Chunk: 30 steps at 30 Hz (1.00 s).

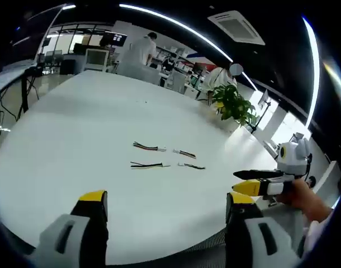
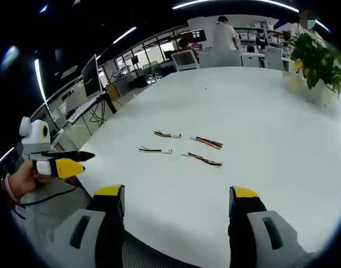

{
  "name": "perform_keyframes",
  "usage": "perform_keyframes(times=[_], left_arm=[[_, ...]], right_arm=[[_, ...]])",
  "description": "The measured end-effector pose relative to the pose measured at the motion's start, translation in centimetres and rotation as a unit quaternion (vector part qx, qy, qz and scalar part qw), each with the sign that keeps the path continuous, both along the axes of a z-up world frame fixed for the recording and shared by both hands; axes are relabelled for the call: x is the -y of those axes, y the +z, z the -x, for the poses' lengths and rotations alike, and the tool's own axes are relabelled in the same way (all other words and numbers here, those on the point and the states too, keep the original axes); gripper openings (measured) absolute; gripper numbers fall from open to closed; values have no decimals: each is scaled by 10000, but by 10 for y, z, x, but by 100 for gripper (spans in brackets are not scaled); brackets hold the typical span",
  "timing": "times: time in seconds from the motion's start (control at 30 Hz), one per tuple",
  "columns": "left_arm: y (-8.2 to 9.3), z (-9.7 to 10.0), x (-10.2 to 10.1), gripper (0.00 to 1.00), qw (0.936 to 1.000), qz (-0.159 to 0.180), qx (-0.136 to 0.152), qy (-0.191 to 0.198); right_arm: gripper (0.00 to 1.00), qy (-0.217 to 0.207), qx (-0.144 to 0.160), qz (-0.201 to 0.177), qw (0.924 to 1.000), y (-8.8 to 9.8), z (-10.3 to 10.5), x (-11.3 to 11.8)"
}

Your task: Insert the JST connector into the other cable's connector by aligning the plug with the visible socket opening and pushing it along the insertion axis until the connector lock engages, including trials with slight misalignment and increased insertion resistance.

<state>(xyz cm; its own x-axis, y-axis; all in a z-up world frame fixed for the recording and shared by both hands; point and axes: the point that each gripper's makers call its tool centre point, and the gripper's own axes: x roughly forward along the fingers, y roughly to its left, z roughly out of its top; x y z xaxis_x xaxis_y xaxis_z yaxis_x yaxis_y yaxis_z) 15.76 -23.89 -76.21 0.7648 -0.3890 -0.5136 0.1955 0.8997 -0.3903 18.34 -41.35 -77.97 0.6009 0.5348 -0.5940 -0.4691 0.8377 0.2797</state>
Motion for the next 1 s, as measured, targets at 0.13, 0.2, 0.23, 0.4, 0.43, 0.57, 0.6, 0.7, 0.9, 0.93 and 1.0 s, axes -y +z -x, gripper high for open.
perform_keyframes(times=[0.13, 0.2, 0.23, 0.4, 0.43, 0.57, 0.6, 0.7, 0.9, 0.93, 1.0], left_arm=[[0, 0, 0, 86, 10000, -6, 7, 5], [-1, 0, 1, 86, 10000, -8, -15, -18], [-1, 0, 1, 86, 10000, -11, -15, -22], [-3, 1, 1, 86, 10000, -5, -56, -22], [-3, 1, 1, 86, 10000, -2, -57, -20], [0, 0, 4, 86, 10000, 72, -20, -46], [1, 0, 4, 86, 9999, 81, 8, -60], [0, 1, 4, 86, 10000, -8, 10, -82], [-1, 1, 4, 86, 10000, -21, -12, -76], [-1, 1, 3, 86, 10000, -22, -14, -71], [-2, 1, 3, 86, 10000, -38, -35, -63]], right_arm=[[76, -8, 2, 14, 10000, 0, 0, 1], [75, 23, -3, 27, 10000, -1, 0, 0], [75, 25, 14, 35, 10000, 0, 0, 0], [76, -7, 16, 45, 10000, -1, -1, 1], [76, -8, 25, 49, 10000, -1, -2, 1], [75, 4, 44, 66, 10000, 0, -1, 1], [75, 2, 67, 70, 10000, 0, -2, 1], [75, -16, 117, 74, 9999, 2, -3, 2], [75, 11, 96, 66, 9999, 2, -2, 1], [75, 11, 91, 65, 9999, 1, -2, 1], [75, 11, 84, 65, 9999, 1, -2, 1]])
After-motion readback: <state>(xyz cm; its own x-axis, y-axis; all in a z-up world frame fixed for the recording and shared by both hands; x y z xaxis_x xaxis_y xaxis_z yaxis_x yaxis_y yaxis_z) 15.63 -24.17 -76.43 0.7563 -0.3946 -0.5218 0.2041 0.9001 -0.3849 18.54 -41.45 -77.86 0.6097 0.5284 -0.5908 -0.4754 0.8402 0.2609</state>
